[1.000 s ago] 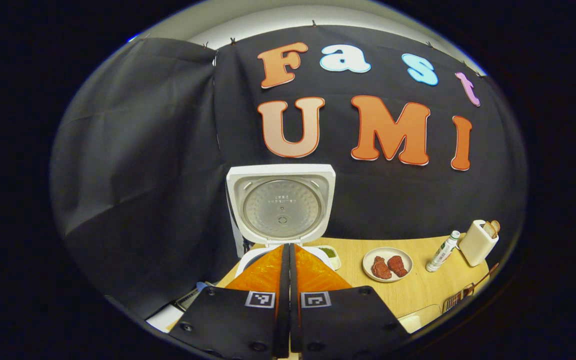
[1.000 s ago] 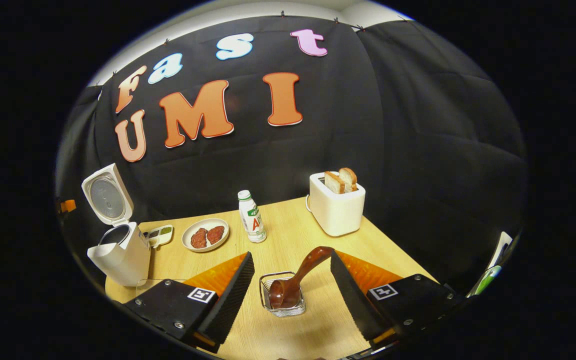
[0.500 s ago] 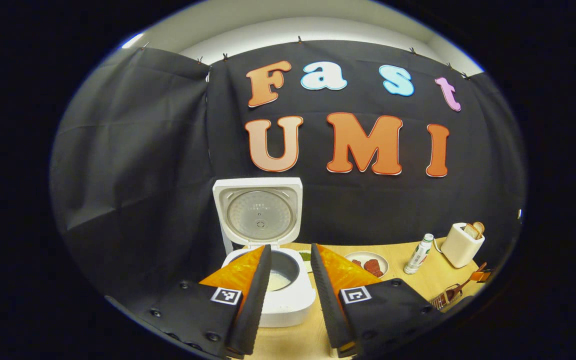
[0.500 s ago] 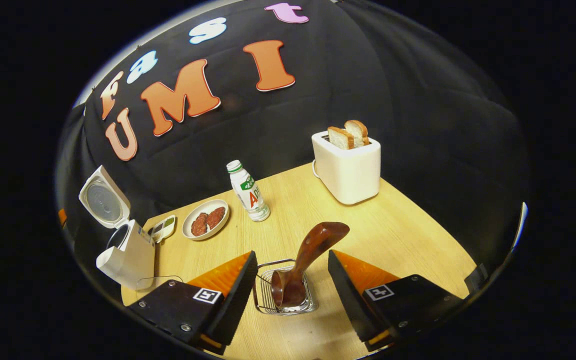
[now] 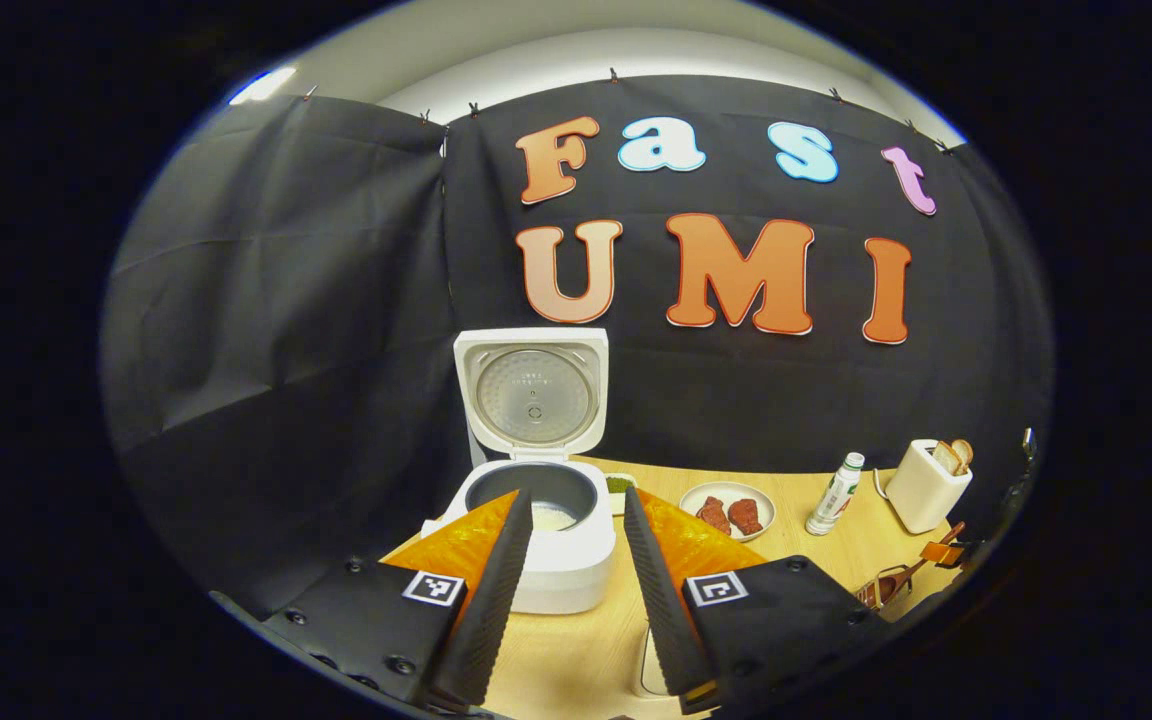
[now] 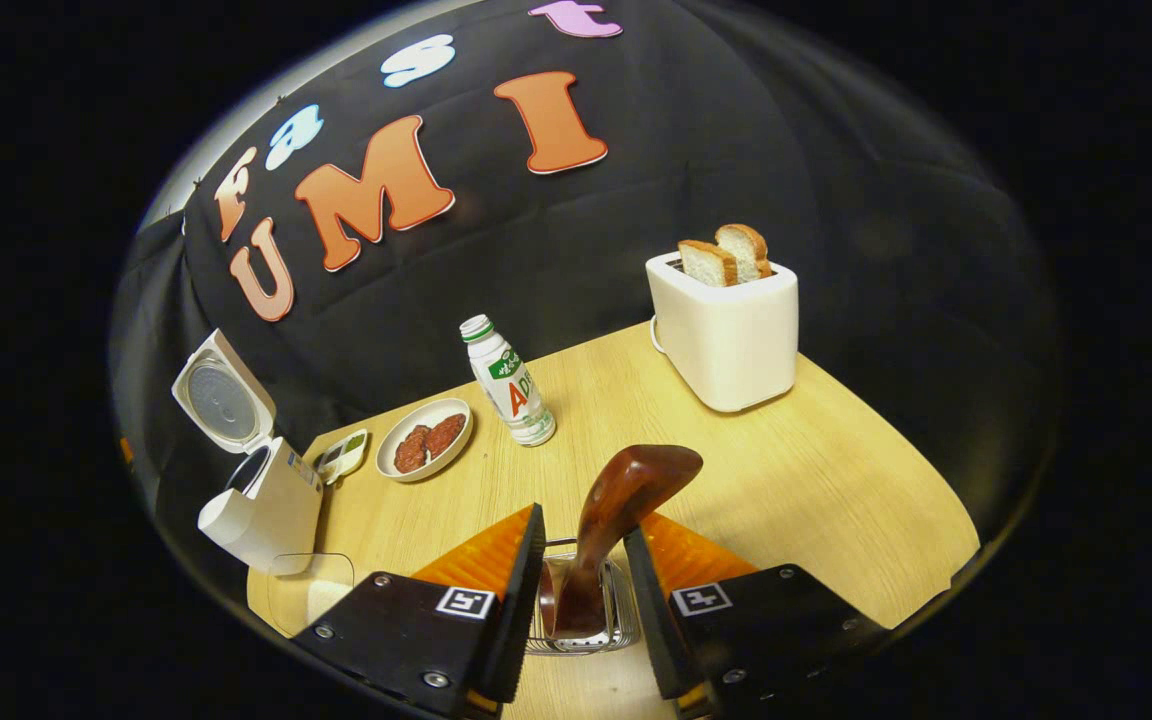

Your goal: Close the left gripper, press the button to open the rice cooker; take a wooden spoon from the chopstick holder with the right hand, scoop a spoonful of rice and pour it into the rice cooker, then put the wooden spoon back into the chopstick holder.

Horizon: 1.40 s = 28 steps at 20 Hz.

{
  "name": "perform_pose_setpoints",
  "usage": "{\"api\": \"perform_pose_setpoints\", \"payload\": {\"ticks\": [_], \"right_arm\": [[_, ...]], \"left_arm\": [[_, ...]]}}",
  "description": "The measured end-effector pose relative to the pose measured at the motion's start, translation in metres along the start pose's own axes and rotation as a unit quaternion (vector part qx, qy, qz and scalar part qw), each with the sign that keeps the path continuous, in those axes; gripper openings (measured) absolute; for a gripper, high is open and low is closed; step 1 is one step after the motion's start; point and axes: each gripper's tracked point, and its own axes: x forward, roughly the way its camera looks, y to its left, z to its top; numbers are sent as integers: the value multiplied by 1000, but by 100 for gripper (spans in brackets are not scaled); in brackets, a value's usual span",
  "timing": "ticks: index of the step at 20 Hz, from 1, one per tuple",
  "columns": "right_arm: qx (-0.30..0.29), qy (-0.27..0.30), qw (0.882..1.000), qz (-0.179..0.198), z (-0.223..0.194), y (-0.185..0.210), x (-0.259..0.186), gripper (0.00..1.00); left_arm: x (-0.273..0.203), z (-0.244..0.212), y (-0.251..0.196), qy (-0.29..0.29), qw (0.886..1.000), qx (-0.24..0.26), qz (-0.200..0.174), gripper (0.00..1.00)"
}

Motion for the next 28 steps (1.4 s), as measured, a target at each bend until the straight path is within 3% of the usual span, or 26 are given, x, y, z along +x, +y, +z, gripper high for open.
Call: {"api": "perform_pose_setpoints", "payload": {"ticks": [1,4,9,16,18,22,23,28], "right_arm": [[5,5,1000,6,-1,0,3,48],[7,11,1000,21,-3,1,9,46],[23,18,999,21,-4,2,20,19],[3,-24,999,-44,7,12,-10,12],[-13,-47,997,-60,20,21,-25,12],[-43,-87,993,-65,44,54,-59,12],[-51,-96,992,-64,48,65,-64,11],[-63,-93,994,15,39,148,-77,12]], "left_arm": [[-6,-3,-2,3,1000,0,3,67],[-22,-7,-9,8,1000,7,15,67],[-34,-11,-18,9,1000,21,7,66],[-2,2,-8,-8,998,37,-57,67],[11,5,-2,-11,997,37,-72,88],[26,6,6,-24,995,46,-90,97],[30,4,8,-25,994,47,-96,97],[41,-3,21,-21,994,31,-105,96]]}}
